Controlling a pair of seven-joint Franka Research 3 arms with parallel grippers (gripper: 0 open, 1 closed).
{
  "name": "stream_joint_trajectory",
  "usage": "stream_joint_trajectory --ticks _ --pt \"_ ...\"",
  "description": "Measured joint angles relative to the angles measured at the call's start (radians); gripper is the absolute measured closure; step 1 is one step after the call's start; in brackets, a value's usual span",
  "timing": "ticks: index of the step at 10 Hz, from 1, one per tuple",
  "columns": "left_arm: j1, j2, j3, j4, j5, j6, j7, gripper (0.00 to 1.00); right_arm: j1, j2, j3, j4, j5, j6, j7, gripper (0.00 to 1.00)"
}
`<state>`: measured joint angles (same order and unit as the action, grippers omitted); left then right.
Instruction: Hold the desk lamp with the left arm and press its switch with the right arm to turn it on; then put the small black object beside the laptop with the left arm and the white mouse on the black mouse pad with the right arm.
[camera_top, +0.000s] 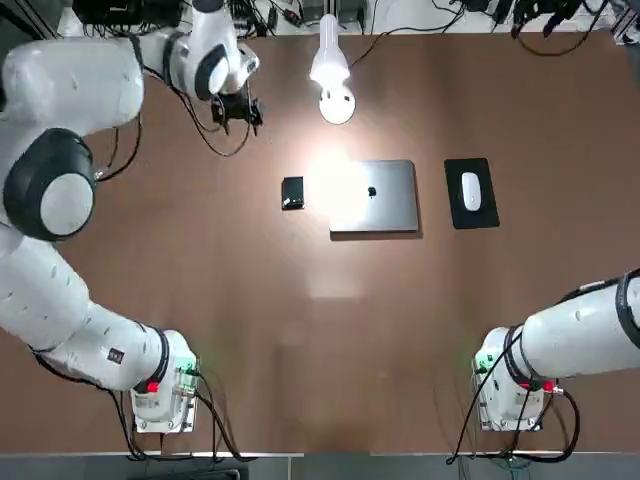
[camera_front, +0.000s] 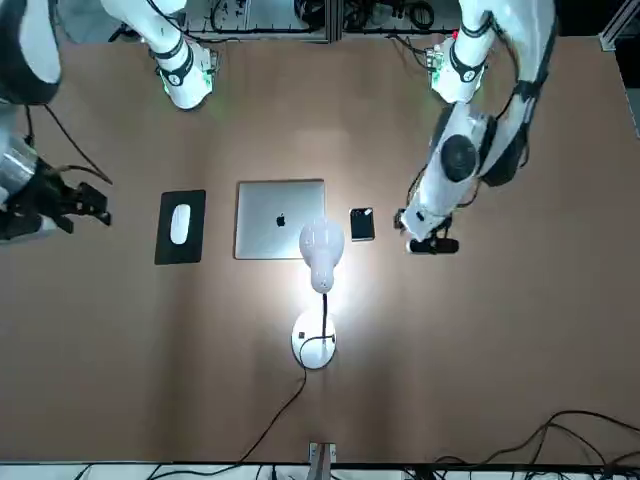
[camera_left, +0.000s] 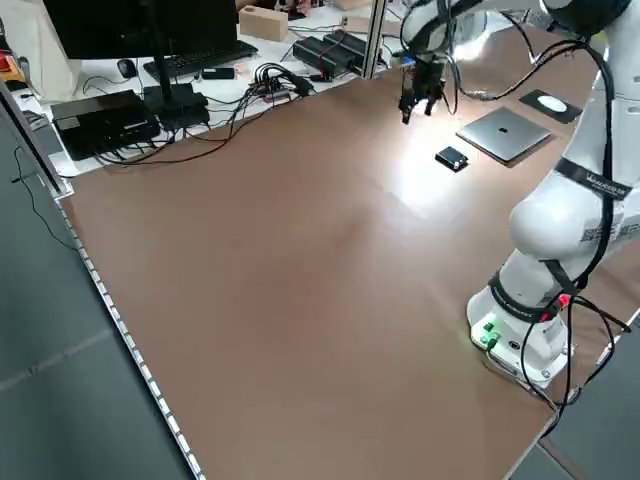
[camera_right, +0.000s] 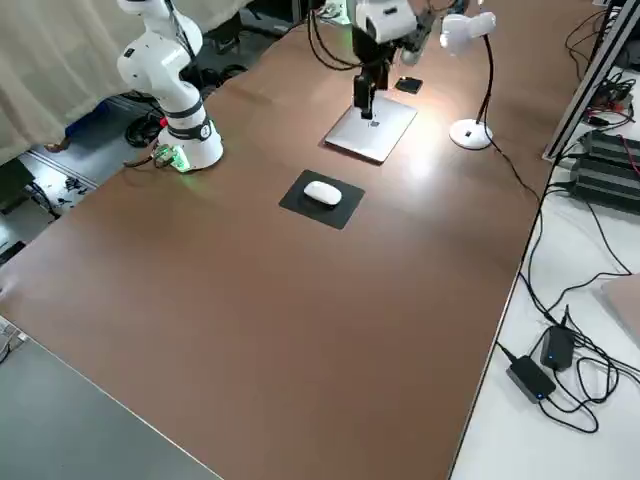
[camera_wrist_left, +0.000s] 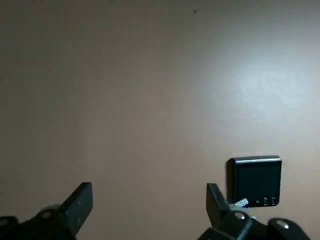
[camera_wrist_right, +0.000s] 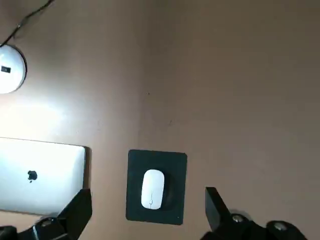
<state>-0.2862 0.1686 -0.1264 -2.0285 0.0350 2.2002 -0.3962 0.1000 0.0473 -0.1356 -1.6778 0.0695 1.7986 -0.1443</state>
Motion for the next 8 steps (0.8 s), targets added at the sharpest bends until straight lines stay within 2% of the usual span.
stream_joint_trajectory --ticks 2,3,5,6,8 --pt "0.112 -0.114 0.003 0.028 0.0 -0.043 0.112 0.0 -0.005 0.022 0.0 0.129 -0.037 -0.088 0.011 0.0" --pt "0.169 -0.163 0.007 0.047 0.0 -0.113 0.173 0.0 -0.014 0.028 -0.001 0.171 -0.046 -0.108 0.013 0.0" --pt "0.295 -0.219 0.011 0.148 -0.014 -0.317 0.341 0.0 -0.033 0.038 -0.002 0.204 -0.08 -0.115 0.011 0.0" --pt "0.319 -0.237 0.024 0.197 -0.028 -0.397 0.38 0.0 -0.033 0.044 0.0 0.206 -0.109 -0.115 0.011 0.0" --pt "0.312 -0.253 0.059 0.31 -0.039 -0.544 0.394 0.0 -0.032 0.058 0.004 0.209 -0.127 -0.114 0.011 0.0"
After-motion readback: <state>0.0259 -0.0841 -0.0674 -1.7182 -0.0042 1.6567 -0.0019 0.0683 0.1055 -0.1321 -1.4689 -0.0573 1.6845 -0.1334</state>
